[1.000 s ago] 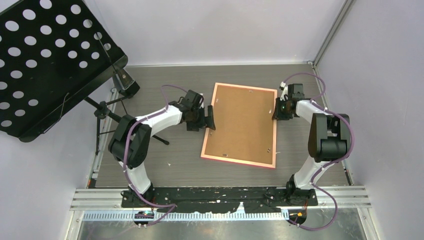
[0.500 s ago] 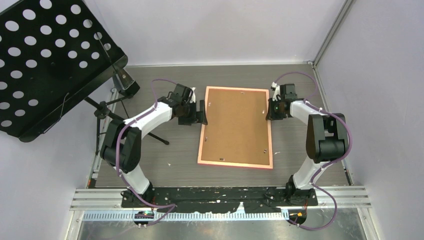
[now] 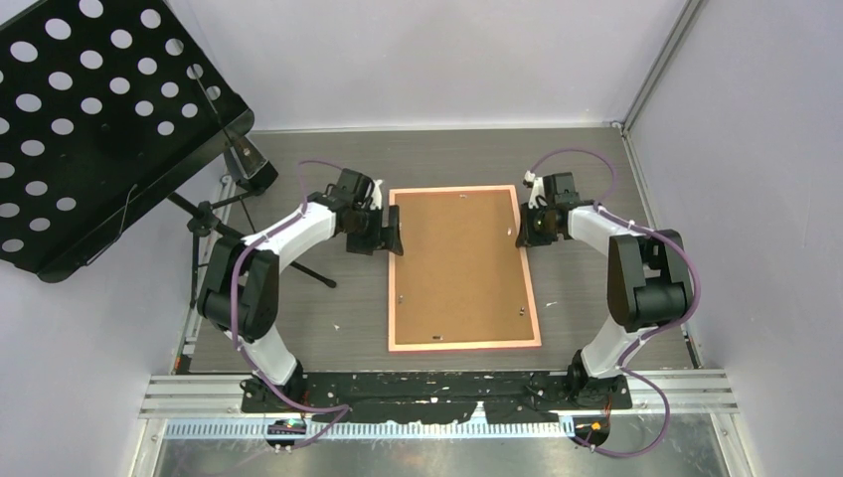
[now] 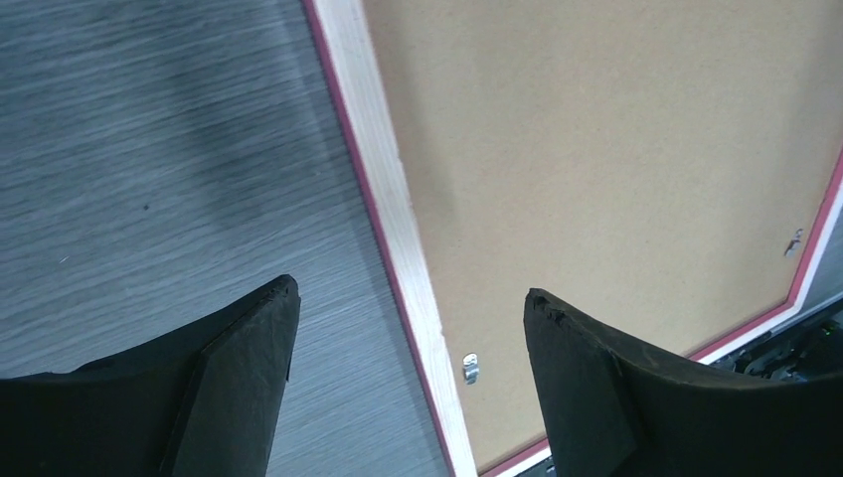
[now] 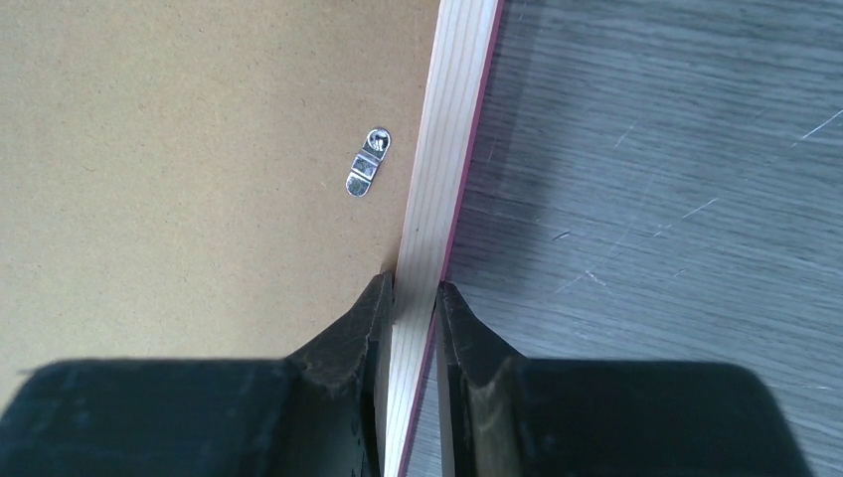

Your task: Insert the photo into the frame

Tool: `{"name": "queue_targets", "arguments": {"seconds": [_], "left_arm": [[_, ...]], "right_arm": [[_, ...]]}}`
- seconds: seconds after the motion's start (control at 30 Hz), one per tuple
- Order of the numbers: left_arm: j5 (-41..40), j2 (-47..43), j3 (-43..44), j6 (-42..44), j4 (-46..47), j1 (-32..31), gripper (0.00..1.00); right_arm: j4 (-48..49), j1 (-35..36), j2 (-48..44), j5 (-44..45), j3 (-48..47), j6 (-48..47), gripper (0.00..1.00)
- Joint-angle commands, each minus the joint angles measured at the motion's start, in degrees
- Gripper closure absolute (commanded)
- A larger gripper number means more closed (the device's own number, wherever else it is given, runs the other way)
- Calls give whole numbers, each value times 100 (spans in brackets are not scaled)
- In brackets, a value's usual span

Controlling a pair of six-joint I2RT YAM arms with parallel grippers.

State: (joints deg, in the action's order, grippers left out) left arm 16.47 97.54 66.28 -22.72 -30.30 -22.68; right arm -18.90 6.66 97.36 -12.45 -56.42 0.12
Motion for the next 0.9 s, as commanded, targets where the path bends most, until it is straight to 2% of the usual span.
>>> {"name": "queue_targets", "arguments": {"seconds": [0.0, 0.07, 0.13, 0.23, 0.33, 0.6, 0.87], "left_arm": [[97, 0, -64, 304, -158, 167, 19], [94, 1, -78, 343, -176, 215, 19], [100, 0, -79, 408, -201, 243, 19], [126, 30, -58, 514, -215, 255, 20], [167, 156, 47, 635, -316, 255, 23], [147, 341, 110, 669, -283, 255, 30], [554, 734, 270, 508, -260, 188, 38]], "right_arm": [[-304, 75, -299, -288, 157, -59, 94], [-307, 72, -383, -266, 190, -51, 89], [-297, 75, -490, -241, 213, -41, 80], [-269, 77, -623, -214, 196, -24, 55], [-237, 75, -689, -225, 67, -21, 39], [-134, 76, -554, -87, -313, 89, 34], [-14, 74, -527, -75, -441, 215, 35]]}}
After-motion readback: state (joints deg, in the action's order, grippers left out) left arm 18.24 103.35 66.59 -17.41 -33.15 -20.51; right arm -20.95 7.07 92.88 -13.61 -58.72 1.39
